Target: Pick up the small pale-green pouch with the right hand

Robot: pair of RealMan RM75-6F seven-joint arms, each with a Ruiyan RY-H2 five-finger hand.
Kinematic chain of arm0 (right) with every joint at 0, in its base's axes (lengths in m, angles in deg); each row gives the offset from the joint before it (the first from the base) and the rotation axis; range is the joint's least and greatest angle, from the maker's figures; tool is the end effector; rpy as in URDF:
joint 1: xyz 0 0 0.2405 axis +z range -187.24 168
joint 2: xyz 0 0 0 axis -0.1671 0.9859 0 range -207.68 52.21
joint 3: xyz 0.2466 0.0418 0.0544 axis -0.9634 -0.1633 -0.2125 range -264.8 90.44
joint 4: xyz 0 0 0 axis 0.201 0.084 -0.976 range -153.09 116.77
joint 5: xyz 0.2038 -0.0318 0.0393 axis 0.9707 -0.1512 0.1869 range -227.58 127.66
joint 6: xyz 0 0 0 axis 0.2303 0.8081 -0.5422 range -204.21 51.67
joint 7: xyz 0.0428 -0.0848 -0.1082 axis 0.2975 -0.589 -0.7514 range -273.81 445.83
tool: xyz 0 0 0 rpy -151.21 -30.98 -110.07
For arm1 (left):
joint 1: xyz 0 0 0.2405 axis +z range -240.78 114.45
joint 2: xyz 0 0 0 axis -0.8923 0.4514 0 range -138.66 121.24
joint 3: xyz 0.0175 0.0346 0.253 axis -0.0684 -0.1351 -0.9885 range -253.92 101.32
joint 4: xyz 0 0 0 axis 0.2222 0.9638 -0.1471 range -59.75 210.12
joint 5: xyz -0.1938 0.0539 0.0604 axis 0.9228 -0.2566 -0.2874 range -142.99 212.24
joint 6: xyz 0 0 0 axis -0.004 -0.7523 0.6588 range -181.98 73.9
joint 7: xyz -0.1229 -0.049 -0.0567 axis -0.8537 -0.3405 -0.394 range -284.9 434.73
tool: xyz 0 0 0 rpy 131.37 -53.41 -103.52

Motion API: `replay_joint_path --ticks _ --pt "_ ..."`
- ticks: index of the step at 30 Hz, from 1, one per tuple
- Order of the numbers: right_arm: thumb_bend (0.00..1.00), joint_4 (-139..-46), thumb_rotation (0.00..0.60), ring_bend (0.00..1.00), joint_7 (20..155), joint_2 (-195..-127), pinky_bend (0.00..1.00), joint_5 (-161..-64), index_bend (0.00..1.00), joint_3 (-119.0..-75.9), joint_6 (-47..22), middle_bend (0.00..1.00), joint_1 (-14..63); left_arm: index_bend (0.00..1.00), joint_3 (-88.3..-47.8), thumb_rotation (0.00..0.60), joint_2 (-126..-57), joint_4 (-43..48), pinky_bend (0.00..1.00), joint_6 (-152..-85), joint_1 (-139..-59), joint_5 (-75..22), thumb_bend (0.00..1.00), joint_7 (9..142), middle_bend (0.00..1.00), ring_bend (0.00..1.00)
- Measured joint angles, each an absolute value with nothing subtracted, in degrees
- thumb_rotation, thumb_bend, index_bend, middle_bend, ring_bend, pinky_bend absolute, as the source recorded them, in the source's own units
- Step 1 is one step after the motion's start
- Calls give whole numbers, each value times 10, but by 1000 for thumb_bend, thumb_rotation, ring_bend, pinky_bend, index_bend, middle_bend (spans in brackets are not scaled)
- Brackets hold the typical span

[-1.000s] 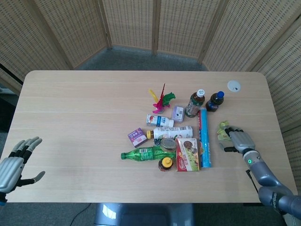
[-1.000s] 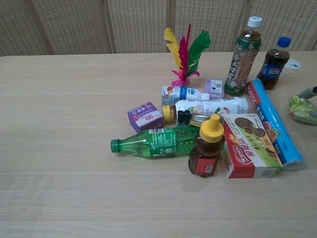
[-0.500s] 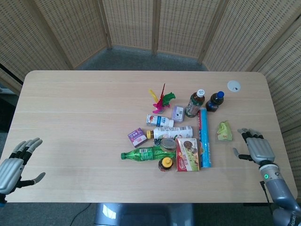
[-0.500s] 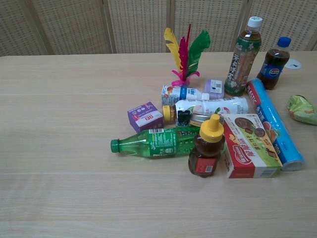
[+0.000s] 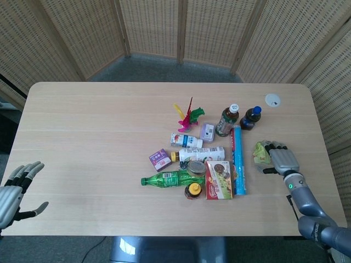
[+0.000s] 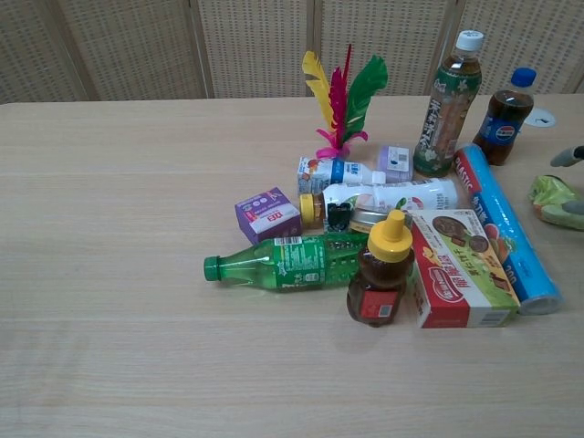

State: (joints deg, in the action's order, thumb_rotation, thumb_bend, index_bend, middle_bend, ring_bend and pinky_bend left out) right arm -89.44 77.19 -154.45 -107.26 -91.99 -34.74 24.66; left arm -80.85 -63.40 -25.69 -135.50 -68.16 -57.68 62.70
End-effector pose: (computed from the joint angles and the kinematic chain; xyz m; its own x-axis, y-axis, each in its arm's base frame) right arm -0.3211 -0.3447 0.0647 0.4704 -0.4582 0.7542 -0.8524 -0.0149 0.5227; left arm -0.2936 0.1500 0.1668 0.2227 0.2066 0.9527 0.9748 -0.0620 -0.2144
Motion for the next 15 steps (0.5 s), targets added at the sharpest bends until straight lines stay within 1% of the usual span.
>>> replay_joint_path --ticks 7,15 --pt "322 -835 363 0 792 -1584 0 -1089 0 -923 -363 0 255 36 -808 600 -631 -263 0 -1353 -681 -574 301 634 0 0" --pt "322 -798 367 0 802 -1609 0 -1105 0 -921 -365 0 254 36 -807 600 -630 -269 0 -1349 -683 -572 301 642 0 0"
